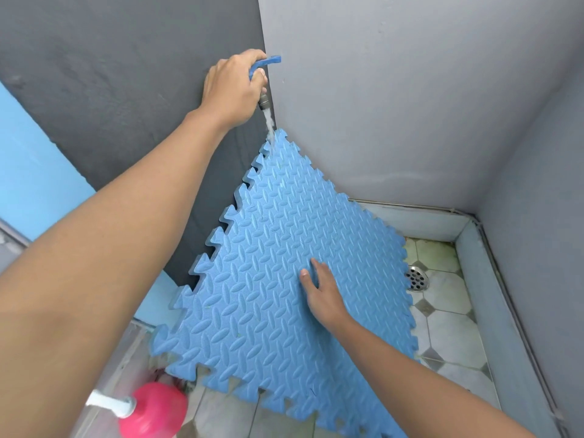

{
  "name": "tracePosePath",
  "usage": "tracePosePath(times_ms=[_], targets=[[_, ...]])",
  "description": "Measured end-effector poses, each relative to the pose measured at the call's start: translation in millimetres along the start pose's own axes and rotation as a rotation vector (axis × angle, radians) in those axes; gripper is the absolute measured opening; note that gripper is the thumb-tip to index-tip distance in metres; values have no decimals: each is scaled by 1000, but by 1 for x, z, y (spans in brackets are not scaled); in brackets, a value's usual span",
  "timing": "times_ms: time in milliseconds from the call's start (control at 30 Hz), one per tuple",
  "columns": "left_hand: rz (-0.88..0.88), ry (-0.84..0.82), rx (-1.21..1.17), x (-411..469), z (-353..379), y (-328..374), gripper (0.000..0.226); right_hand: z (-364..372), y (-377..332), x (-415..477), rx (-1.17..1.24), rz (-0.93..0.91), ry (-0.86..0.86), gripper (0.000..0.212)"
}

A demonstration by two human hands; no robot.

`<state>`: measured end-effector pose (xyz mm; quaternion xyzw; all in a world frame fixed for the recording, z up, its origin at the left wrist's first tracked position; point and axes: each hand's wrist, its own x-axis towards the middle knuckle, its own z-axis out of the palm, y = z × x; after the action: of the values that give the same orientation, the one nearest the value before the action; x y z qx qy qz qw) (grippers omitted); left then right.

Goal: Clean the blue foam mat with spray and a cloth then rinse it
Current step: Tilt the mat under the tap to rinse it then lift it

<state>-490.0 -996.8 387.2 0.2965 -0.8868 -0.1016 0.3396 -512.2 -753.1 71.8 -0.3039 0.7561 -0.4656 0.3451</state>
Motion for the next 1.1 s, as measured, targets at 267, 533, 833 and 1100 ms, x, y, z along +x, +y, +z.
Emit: tracePosePath(times_ms=[267, 533, 833, 1100], targets=[[1, 11, 18, 1, 2, -2, 42, 18, 8, 0, -32, 12, -34, 75], [-16, 10, 12, -1, -2, 3, 40, 19, 12, 0, -57, -5, -36, 75], [-16, -3, -12, -4, -4, 6, 37, 18, 12, 2, -73, -1, -48, 76], [20, -5, 36, -6, -3, 5, 40, 20, 12, 2, -106, -10, -53, 75]])
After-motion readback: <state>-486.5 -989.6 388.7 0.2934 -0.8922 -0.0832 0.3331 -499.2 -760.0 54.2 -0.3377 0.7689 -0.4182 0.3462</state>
